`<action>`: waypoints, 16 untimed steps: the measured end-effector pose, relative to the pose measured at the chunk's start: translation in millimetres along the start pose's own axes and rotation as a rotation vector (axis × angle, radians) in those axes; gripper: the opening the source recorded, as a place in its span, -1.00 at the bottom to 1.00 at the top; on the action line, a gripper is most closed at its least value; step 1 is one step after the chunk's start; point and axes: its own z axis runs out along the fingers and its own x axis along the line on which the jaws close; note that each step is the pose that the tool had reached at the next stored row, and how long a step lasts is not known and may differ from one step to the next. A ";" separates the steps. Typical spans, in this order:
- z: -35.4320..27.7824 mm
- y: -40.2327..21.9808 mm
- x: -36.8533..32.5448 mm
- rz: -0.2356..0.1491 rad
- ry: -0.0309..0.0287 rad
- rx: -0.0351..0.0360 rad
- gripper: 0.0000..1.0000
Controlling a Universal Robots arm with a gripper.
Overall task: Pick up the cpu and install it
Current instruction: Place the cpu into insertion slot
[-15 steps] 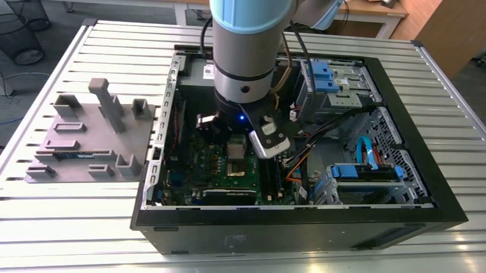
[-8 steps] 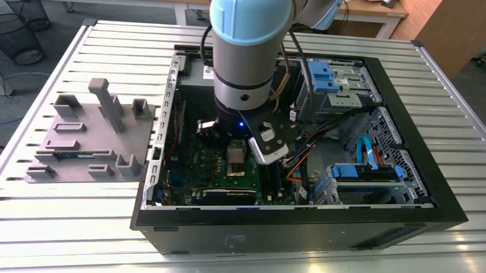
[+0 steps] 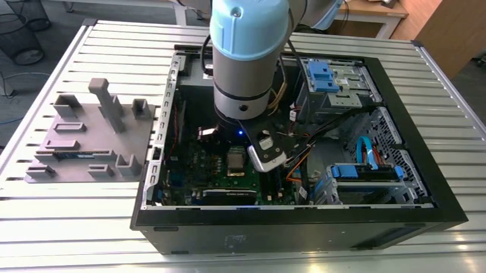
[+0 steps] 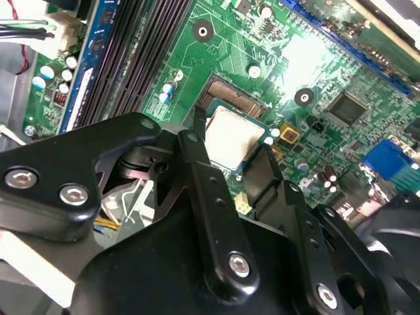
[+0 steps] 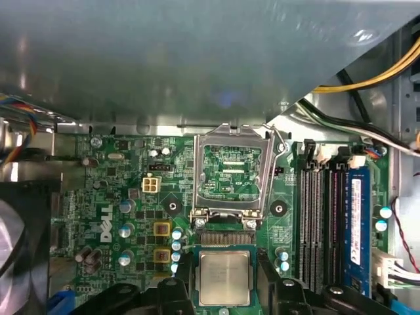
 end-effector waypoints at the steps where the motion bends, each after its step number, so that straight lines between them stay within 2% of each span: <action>1: 0.6 -0.1 0.0 0.000 0.0001 0.0002 -0.06; 16: 4.5 -1.5 0.1 0.014 -0.0004 0.0006 -0.06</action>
